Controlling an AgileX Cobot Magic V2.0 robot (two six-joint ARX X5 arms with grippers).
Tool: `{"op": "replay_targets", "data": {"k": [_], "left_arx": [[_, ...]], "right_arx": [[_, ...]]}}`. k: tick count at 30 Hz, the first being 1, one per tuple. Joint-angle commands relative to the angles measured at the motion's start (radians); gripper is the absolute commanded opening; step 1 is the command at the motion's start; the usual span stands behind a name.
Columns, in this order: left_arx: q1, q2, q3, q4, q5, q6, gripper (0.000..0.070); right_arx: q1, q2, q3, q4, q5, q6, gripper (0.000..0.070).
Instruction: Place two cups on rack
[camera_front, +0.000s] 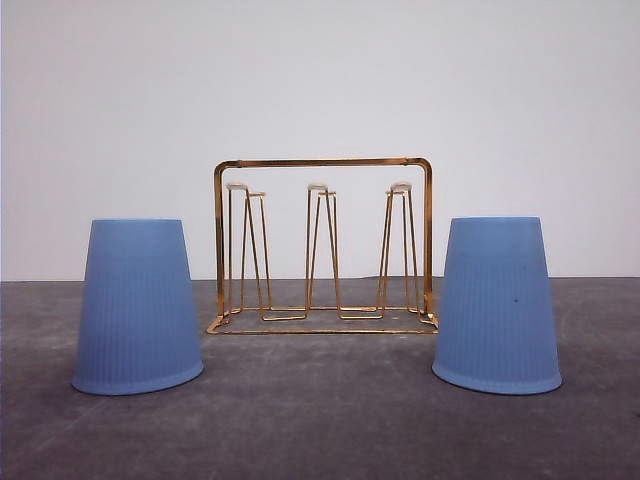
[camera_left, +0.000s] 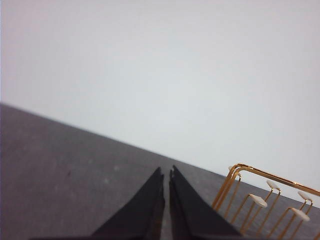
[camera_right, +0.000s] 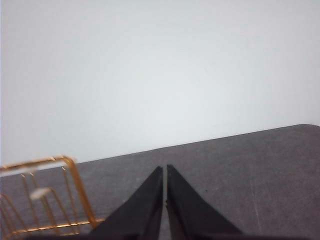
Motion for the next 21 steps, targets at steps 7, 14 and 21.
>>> {"op": "replay_targets", "data": {"k": [7, 14, 21], "left_arx": [[0.000, 0.133, 0.361, -0.471, -0.010, -0.040, 0.0003], [-0.001, 0.364, 0.654, -0.912, 0.088, 0.125, 0.0003], [-0.022, 0.522, 0.736, -0.994, 0.240, 0.240, 0.0003]], "right_arx": [[0.003, 0.137, 0.333, -0.425, -0.004, 0.029, 0.0008], [0.003, 0.344, 0.519, -0.660, -0.109, -0.053, 0.0008], [0.031, 0.486, 0.530, -0.656, -0.271, -0.177, 0.0008]]}}
